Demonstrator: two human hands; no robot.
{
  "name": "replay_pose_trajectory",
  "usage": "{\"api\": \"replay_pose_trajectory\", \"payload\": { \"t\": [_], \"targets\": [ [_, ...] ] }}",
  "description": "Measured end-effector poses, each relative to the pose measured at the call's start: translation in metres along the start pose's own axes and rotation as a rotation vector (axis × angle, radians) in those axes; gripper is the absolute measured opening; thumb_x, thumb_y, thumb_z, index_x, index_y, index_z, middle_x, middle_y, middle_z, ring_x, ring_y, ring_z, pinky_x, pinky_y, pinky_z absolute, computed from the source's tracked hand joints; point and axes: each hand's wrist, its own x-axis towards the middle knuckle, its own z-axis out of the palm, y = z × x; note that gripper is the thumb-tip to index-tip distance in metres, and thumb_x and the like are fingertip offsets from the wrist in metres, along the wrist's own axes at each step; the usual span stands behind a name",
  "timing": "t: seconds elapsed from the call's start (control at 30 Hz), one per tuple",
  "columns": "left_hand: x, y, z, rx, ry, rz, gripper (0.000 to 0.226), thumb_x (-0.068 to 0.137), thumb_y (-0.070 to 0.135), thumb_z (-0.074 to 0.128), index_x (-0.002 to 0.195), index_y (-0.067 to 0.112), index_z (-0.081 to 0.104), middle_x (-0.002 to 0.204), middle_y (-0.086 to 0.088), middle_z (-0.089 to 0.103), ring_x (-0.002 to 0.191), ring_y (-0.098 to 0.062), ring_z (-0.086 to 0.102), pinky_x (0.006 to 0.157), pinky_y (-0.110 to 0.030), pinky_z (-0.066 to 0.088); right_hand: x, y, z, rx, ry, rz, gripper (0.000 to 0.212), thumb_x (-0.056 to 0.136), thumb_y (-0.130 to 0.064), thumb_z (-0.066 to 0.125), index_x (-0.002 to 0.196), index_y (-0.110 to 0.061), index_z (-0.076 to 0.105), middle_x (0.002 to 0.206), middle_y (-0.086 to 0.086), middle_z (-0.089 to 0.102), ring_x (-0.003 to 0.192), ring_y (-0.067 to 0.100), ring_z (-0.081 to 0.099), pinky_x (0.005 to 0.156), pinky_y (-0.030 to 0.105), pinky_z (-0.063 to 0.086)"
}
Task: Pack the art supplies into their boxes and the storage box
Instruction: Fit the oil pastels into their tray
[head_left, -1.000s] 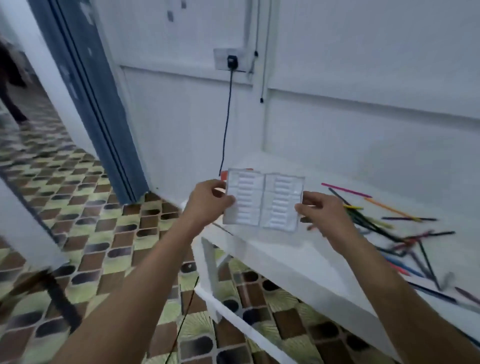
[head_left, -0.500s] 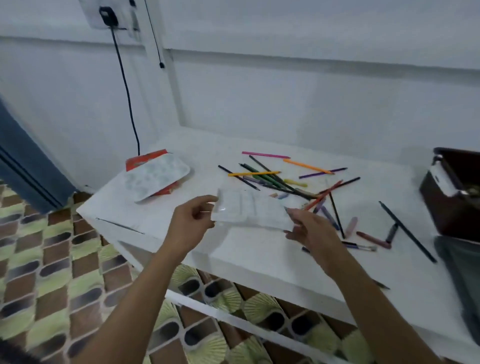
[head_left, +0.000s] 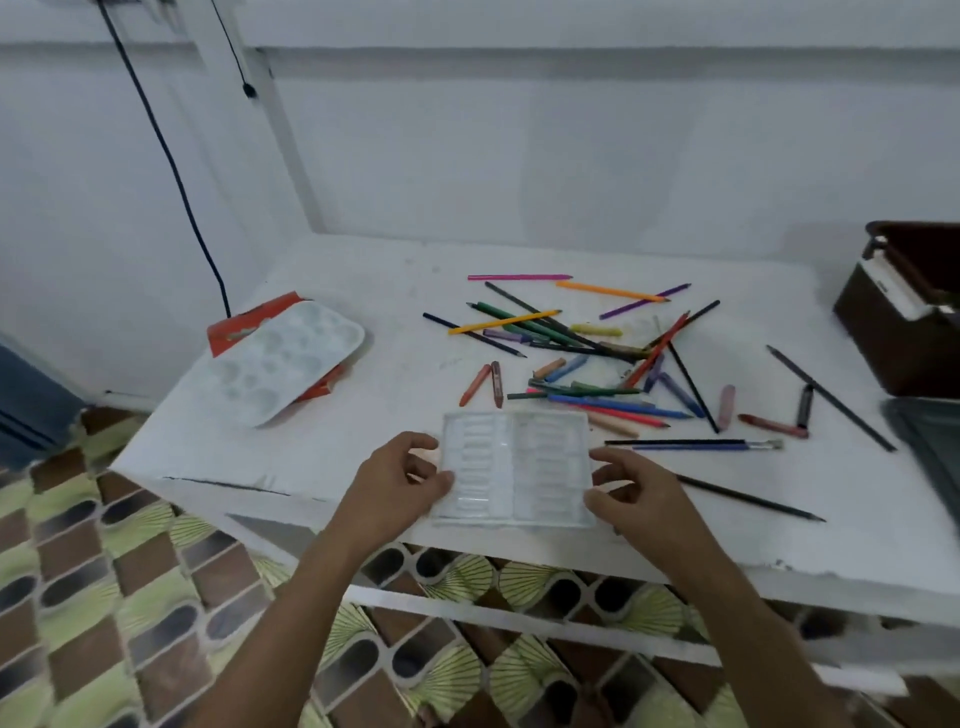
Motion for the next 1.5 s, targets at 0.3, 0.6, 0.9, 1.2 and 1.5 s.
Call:
{"api": "replay_pose_trajectory", "payload": {
  "t": [0.3, 0.6, 0.9, 1.2, 1.5],
  "targets": [
    [0.008, -0.004, -0.007, 0.304, -0.108, 0.054, 0.032, 0.083, 0.045, 0.066, 0.111, 0.032, 0.058, 0.078, 0.006, 0.068, 0.071, -0.005, 0.064, 0.061, -0.021, 0.045, -0.004, 0.01, 0.01, -0.225, 0.027, 0.02, 0.032, 0.082, -0.02, 0.068, 0.113, -0.024, 0.06, 0.093, -0.007, 0.06, 0.079, 0.011, 0.062, 0.063, 0.018, 0.046],
    [0.058, 0.019, -0.007, 0.476, -0.132, 0.164, 0.043, 0.087, 0.037, 0.063, 0.129, 0.025, 0.06, 0.102, -0.006, 0.069, 0.079, -0.01, 0.06, 0.069, -0.019, 0.04, 0.011, 0.003, 0.007, -0.382, 0.103, -0.009, 0.033, 0.085, -0.033, 0.066, 0.113, -0.02, 0.054, 0.098, 0.001, 0.055, 0.077, 0.011, 0.052, 0.061, 0.021, 0.04],
    [0.089, 0.061, 0.009, 0.767, -0.165, 0.33, 0.03, 0.094, 0.014, 0.052, 0.12, 0.019, 0.066, 0.099, -0.006, 0.071, 0.077, -0.019, 0.067, 0.071, -0.03, 0.056, 0.033, -0.004, 0.018, -0.476, 0.084, -0.118, 0.04, 0.091, -0.035, 0.058, 0.126, -0.016, 0.057, 0.108, 0.0, 0.058, 0.09, 0.008, 0.05, 0.079, 0.019, 0.036],
    [0.053, 0.023, 0.015, 0.569, 0.168, 0.093, 0.048, 0.091, 0.038, 0.054, 0.131, 0.012, 0.047, 0.119, -0.013, 0.05, 0.104, -0.029, 0.054, 0.078, -0.036, 0.046, 0.043, -0.01, 0.03, -0.388, 0.084, -0.071, 0.033, 0.088, -0.028, 0.062, 0.118, -0.014, 0.059, 0.074, -0.002, 0.059, 0.063, 0.006, 0.053, 0.051, 0.012, 0.04],
    [0.037, 0.019, 0.014, 0.39, 0.196, -0.059, 0.059, 0.088, 0.041, 0.059, 0.133, 0.008, 0.038, 0.124, -0.013, 0.051, 0.106, -0.027, 0.056, 0.082, -0.034, 0.046, 0.046, -0.01, 0.037, -0.432, 0.101, -0.068, 0.03, 0.088, -0.025, 0.06, 0.115, -0.011, 0.06, 0.089, 0.004, 0.062, 0.07, 0.008, 0.055, 0.06, 0.019, 0.04]
  ]
}}
